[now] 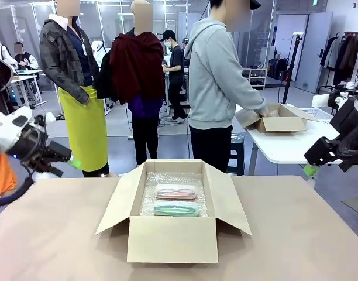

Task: Pack the glasses set securely to prepare it for shipping.
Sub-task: Position the Package Box on the left side of the table.

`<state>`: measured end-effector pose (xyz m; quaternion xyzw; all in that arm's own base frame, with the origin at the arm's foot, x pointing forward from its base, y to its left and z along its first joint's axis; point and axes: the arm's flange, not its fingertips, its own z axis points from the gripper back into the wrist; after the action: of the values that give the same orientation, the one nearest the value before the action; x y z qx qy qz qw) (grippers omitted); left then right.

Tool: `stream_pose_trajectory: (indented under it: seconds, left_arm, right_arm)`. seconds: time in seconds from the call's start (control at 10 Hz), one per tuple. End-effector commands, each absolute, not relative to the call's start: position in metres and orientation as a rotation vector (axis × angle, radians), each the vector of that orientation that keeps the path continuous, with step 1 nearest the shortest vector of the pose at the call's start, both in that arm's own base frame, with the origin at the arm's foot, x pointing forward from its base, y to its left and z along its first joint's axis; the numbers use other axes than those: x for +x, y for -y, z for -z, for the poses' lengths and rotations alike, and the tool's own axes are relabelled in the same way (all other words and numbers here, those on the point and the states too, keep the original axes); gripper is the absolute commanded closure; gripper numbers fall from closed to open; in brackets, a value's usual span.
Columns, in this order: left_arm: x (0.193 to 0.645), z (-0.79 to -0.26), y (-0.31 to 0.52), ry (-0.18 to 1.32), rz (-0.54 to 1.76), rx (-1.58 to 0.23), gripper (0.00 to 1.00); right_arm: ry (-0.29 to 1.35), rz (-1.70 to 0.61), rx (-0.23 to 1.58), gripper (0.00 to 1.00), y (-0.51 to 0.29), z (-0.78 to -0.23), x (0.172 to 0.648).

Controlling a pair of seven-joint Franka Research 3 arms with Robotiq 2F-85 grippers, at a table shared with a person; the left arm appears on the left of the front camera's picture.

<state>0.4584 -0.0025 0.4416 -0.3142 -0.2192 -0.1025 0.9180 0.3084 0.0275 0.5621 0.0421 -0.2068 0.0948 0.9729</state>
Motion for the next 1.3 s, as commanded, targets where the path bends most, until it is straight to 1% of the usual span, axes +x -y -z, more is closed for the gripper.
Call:
stream_pose_trajectory:
  seconds: [0.0,0.1,0.2,0.4,0.5,0.6,0.8,1.2]
  left_arm:
    - [0.478,-0.403,0.002,0.409,0.195,-0.75,0.0]
    - [0.482,-0.382,-0.001,0.389,0.18,-0.804,0.0]
    - [0.484,-0.365,-0.003,0.358,0.154,-0.914,0.0]
    - [0.486,-0.343,0.0,0.346,0.119,-0.913,0.0]
    - [0.49,-0.329,0.004,0.318,0.072,-0.998,0.0]
    - [0.493,-0.32,0.006,0.335,0.068,-0.953,0.0]
    - [0.503,-0.3,0.015,0.281,0.058,-1.013,0.0]
    - [0.52,-0.272,0.03,0.243,0.022,-1.098,0.0]
  right_arm:
    - [0.412,-0.192,0.077,0.0,-0.027,-0.562,0.308]
    - [0.412,-0.192,0.077,0.0,-0.027,-0.562,0.308]
    - [0.412,-0.192,0.077,0.0,-0.027,-0.562,0.308]
    - [0.412,-0.192,0.077,0.0,-0.027,-0.562,0.308]
    - [0.412,-0.192,0.077,0.0,-0.027,-0.562,0.308]
    - [0.412,-0.192,0.077,0.0,-0.027,-0.562,0.308]
    - [0.412,-0.192,0.077,0.0,-0.027,-0.562,0.308]
    - [0.412,-0.192,0.077,0.0,-0.027,-0.562,0.308]
